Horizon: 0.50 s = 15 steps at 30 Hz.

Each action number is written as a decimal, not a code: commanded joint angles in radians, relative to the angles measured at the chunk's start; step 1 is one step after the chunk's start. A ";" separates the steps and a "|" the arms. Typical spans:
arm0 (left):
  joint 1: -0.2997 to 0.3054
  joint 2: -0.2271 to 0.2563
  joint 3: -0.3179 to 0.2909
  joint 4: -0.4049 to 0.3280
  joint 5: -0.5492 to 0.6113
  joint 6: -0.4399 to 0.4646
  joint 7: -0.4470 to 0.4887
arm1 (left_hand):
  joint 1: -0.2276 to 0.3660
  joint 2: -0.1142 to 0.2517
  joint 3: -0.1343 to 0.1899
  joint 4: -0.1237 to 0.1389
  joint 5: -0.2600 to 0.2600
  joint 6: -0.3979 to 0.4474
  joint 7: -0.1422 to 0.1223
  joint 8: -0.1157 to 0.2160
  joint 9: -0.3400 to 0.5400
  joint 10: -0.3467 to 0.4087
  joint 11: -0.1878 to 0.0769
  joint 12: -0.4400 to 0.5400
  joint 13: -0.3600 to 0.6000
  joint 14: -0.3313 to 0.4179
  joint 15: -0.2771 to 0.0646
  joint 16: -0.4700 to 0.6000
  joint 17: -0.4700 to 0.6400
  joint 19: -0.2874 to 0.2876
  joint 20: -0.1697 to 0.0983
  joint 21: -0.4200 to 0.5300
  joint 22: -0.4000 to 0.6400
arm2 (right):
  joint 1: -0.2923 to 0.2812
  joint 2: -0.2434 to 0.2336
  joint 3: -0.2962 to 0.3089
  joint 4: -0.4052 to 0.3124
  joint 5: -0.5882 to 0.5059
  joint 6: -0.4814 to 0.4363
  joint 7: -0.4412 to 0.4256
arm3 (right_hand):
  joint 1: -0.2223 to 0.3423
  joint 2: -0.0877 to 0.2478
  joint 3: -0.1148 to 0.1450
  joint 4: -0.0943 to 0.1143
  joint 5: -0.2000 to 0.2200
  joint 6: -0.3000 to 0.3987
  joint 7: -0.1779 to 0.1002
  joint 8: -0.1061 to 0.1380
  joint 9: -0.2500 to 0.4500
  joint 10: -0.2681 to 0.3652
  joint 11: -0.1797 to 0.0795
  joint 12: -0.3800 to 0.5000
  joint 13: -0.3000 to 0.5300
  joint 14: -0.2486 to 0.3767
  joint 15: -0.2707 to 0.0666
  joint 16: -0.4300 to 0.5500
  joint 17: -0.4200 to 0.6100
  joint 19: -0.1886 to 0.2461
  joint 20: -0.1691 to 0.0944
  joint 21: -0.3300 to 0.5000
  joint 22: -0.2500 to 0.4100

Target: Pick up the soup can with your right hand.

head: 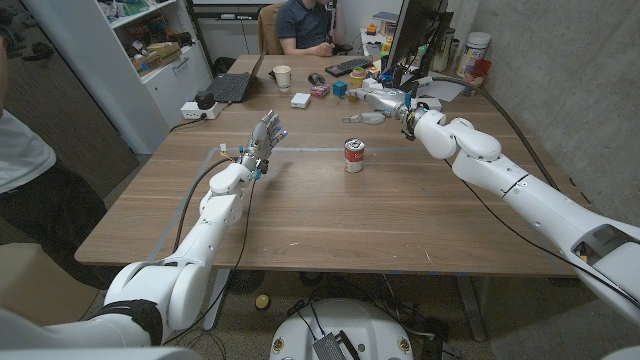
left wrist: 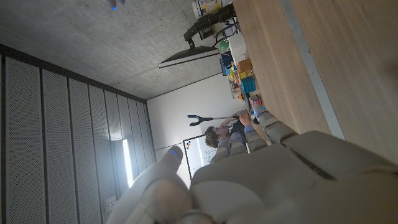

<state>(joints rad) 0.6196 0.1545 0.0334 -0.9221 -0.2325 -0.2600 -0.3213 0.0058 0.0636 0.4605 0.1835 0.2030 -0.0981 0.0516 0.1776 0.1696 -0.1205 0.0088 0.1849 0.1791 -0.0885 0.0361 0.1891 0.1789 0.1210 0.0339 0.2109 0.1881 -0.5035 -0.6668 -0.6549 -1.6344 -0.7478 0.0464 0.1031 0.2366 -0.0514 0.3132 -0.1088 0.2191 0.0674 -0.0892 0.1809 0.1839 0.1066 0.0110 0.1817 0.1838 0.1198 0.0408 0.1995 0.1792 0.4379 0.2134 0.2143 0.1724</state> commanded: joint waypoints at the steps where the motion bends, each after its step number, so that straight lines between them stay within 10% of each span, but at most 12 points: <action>1: -0.001 0.000 -0.002 0.000 0.004 0.011 0.005 | 0.000 0.102 0.006 0.000 0.007 -0.001 0.001 0.004 0.004 -0.002 0.001 0.006 0.003 -0.005 0.002 0.004 0.005 0.002 0.011 0.006 0.005 | 0.026 0.018 -0.034 0.050 0.002 0.023 0.027 | 0.016 0.000 0.006 -0.007 0.004 -0.008 -0.007 0.000 0.003 -0.008 -0.001 0.002 0.003 0.006 -0.005 -0.003 0.001 0.011 -0.001 -0.001 -0.001; 15: -0.001 -0.003 -0.002 -0.002 0.006 0.016 0.007 | 0.000 0.102 0.005 0.000 0.007 -0.002 0.001 0.003 0.004 -0.002 0.000 0.006 0.003 -0.005 0.003 0.004 0.005 0.002 0.012 0.006 0.005 | 0.051 0.026 -0.066 0.094 0.015 0.049 0.069 | 0.032 0.008 0.010 -0.013 0.008 -0.022 -0.015 0.000 0.004 -0.012 -0.001 0.003 0.003 0.010 -0.010 -0.002 0.001 0.021 -0.003 -0.003 -0.001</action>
<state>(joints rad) 0.6185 0.1540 0.0317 -0.9221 -0.2286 -0.2489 -0.3163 0.0058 0.0636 0.4606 0.1835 0.2030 -0.0981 0.0516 0.1776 0.1697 -0.1205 0.0088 0.1849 0.1791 -0.0885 0.0361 0.1891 0.1789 0.1210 0.0339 0.2109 0.1881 -0.4732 -0.6469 -0.6962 -1.5747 -0.7444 0.0714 0.1392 0.2538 -0.0474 0.3217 -0.1172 0.2191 0.0513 -0.1054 0.1810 0.1837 0.0957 0.0111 0.1817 0.1837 0.1254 0.0352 0.1996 0.1791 0.4471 0.2095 0.2118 0.1724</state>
